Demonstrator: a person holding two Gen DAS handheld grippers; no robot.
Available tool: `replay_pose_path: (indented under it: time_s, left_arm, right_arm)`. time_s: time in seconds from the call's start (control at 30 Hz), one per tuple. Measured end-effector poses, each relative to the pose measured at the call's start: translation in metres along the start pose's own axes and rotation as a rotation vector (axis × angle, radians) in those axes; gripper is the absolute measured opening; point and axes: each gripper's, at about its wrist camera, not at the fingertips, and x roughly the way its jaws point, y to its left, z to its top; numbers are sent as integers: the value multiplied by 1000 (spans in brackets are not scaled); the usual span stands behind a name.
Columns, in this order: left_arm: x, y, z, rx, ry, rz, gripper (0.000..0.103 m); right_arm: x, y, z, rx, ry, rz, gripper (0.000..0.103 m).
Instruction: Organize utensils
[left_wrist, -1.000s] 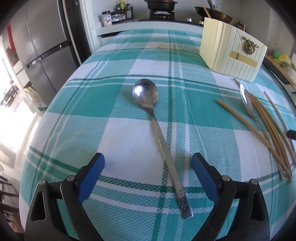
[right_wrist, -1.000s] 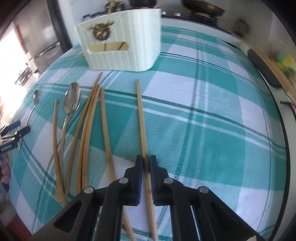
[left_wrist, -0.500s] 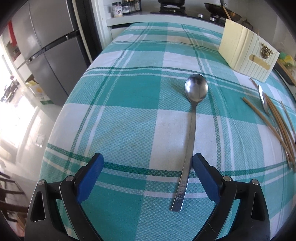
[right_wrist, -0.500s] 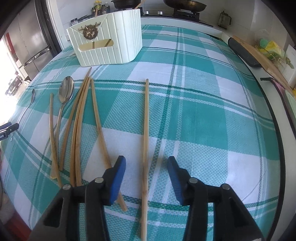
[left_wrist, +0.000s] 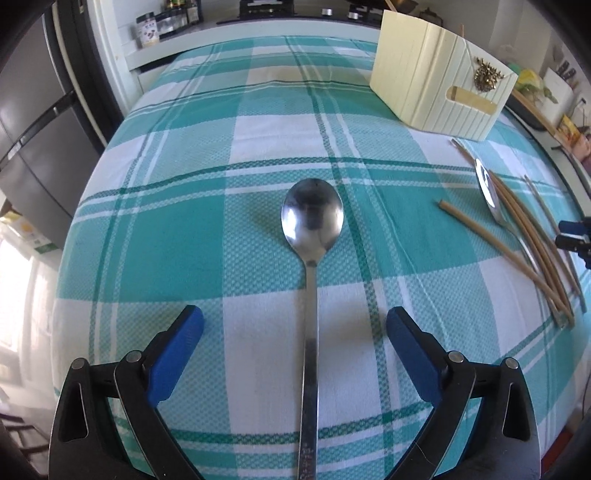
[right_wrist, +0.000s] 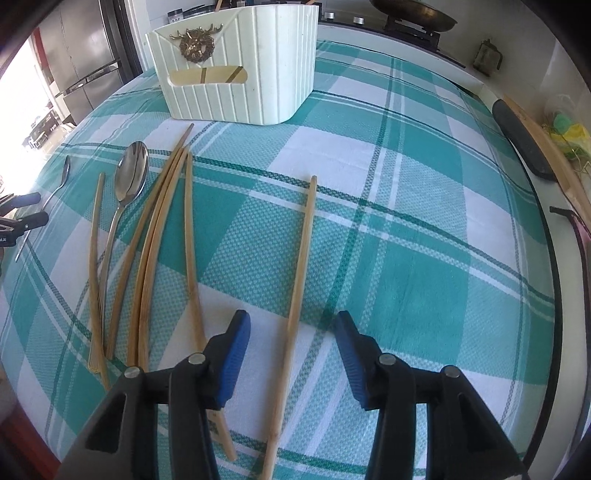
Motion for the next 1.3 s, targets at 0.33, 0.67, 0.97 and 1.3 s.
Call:
replay_pose_path:
  time_s: [0.33,0.67,0.97,1.3]
  left_arm:
    - [18,-10,35,30,-19,7,88]
    - [16,-12,50,40,-55,-31,36]
    - [-77,-12,38,4,-265,-107,36]
    - [-153,-26,18,10,-431,-166,36]
  right_arm:
    - [17,-8,36,36,-3,21,50]
    - [30,-9,74,46,-14,-8,6]
    - [-87,-10,48,116,-342,61,6]
    - [-196,2,-1,123,-600,64,6]
